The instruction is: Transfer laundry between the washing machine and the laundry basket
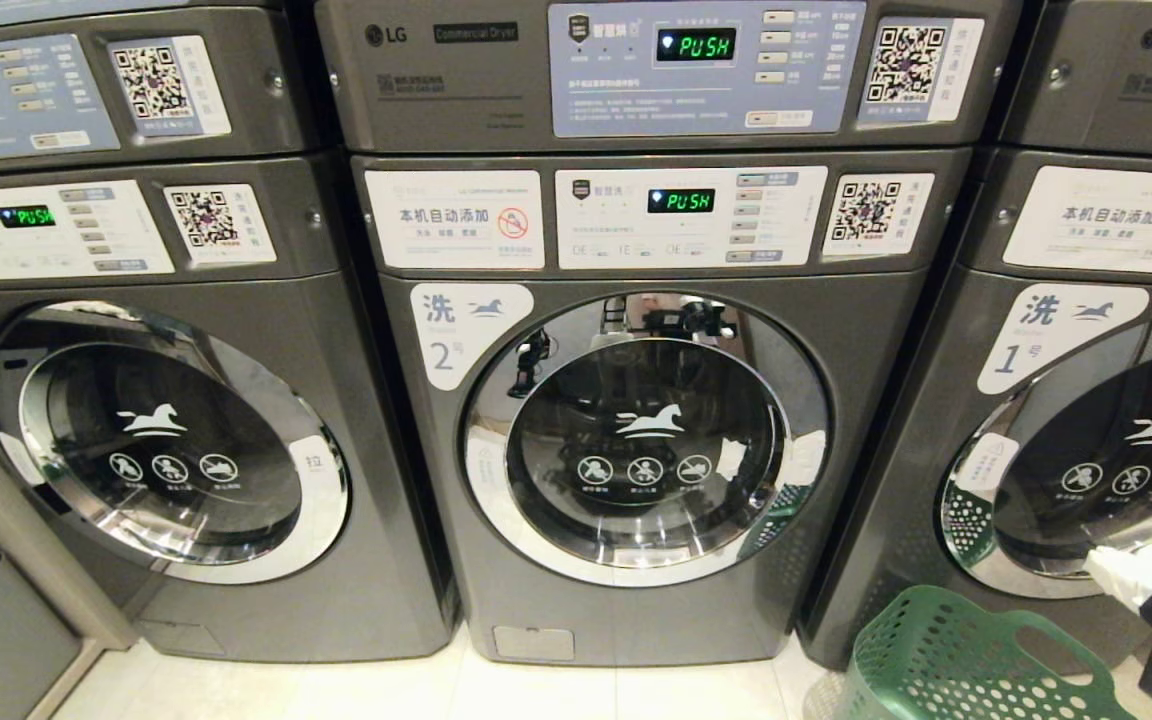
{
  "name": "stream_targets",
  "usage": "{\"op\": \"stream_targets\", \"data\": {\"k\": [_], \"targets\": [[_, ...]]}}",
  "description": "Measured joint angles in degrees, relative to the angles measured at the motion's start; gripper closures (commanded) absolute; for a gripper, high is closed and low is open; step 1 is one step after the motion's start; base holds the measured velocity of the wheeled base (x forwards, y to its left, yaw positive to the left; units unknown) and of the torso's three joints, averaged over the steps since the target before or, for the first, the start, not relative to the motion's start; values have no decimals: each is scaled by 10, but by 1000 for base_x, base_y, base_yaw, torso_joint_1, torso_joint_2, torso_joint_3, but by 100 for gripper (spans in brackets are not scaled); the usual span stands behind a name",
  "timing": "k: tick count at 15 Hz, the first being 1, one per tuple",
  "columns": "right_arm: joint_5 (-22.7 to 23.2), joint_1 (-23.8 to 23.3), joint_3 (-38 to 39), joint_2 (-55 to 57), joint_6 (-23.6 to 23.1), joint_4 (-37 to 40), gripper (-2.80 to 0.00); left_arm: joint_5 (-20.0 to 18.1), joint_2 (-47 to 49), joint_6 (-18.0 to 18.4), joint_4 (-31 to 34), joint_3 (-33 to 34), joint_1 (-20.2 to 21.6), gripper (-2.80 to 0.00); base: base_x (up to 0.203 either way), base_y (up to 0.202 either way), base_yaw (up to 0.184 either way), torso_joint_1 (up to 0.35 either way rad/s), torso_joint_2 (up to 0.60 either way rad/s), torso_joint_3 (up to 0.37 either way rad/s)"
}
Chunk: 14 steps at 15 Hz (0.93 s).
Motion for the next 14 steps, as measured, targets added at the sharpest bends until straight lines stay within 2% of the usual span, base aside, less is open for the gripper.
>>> {"op": "stream_targets", "data": {"k": [5,7,11,14], "targets": [[49,14,-272,-22,-12,71,0,0,0,0,0,0,0,0,0,0,0,0,0,0],[60,40,-360,-1,-12,101,0,0,0,0,0,0,0,0,0,0,0,0,0,0],[67,130,-541,143,24,62,0,0,0,0,0,0,0,0,0,0,0,0,0,0],[69,172,-651,279,65,39,0,0,0,0,0,0,0,0,0,0,0,0,0,0]]}}
